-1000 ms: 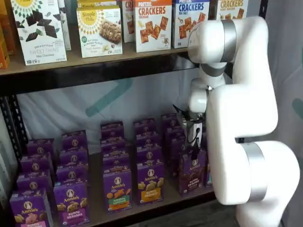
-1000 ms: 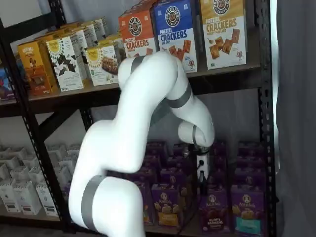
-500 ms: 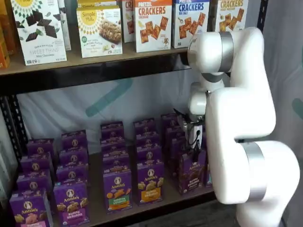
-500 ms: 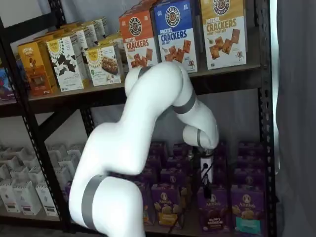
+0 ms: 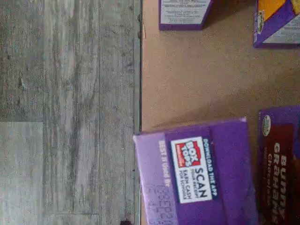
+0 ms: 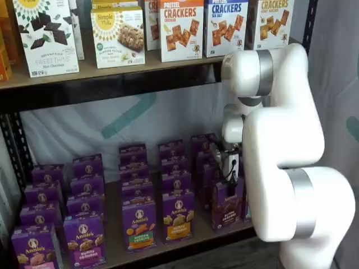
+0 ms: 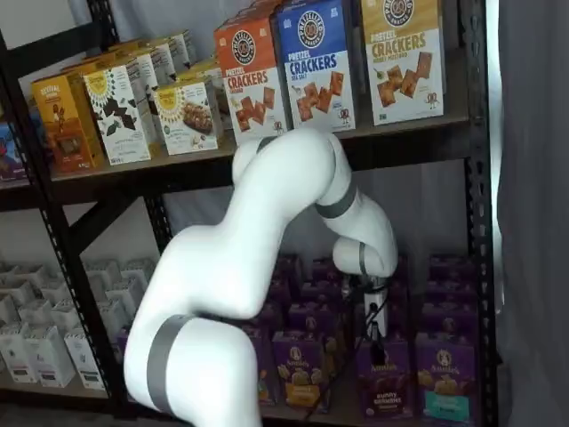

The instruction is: Pick up the purple box with a brown patch in the center, on the bottom shelf, the fifth box from the left

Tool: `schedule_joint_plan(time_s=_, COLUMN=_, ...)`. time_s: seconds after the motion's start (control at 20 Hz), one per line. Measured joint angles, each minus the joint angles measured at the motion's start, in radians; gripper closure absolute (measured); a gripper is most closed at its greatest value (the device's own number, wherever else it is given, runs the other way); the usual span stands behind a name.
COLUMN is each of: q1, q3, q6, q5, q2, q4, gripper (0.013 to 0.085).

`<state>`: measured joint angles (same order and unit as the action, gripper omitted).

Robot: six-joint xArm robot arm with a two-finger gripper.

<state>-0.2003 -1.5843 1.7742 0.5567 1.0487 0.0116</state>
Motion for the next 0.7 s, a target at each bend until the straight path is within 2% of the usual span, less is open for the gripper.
schedule_joint_plan(time_s=0.15, q1=-0.001, q3=-0.007, q6=-0.009, q5=-0.001, q2=0.008, q4=-0.012, gripper=0.0130)
schedule_joint_plan(time_s=0.2, q1=-0.002, q3=-0.011, q6=-0.017, q5=0.001, q2=0.011, q4=-0.022, gripper=0.0170)
schedule_joint_plan(time_s=0.25, q1=-0.003, q3=-0.011, q6=-0.023, q5=-0.003, q2=0.013, q4=-0.030, gripper=0.0170)
schedule_joint_plan(time_s=0.35, q1=-0.004, q3=-0.008, q6=-0.038, q5=-0.015, q2=0.015, q4=-0.048, gripper=0.0250)
schedule_joint_plan(time_s=0.4, q1=-0.005, q3=-0.007, q6=-0.039, q5=-0.019, q2=0.016, q4=-0.050, gripper=0.0250)
schedule_joint_plan(time_s=0.55, q1=-0.006, q3=-0.005, q6=-0.034, q5=-0.026, q2=0.017, q4=-0.046, gripper=0.0330)
schedule_joint_plan(time_s=0.6, q1=-0.006, q3=-0.004, q6=-0.032, q5=-0.027, q2=0.017, q4=-0.043, gripper=0.0330)
schedule_joint_plan(time_s=0.65, q1=-0.006, q3=-0.004, q6=-0.030, q5=-0.028, q2=0.017, q4=-0.041, gripper=0.0370)
schedule_joint_plan(time_s=0.7, q1=-0.005, q3=-0.003, q6=-0.029, q5=-0.028, q2=0.016, q4=-0.039, gripper=0.0370)
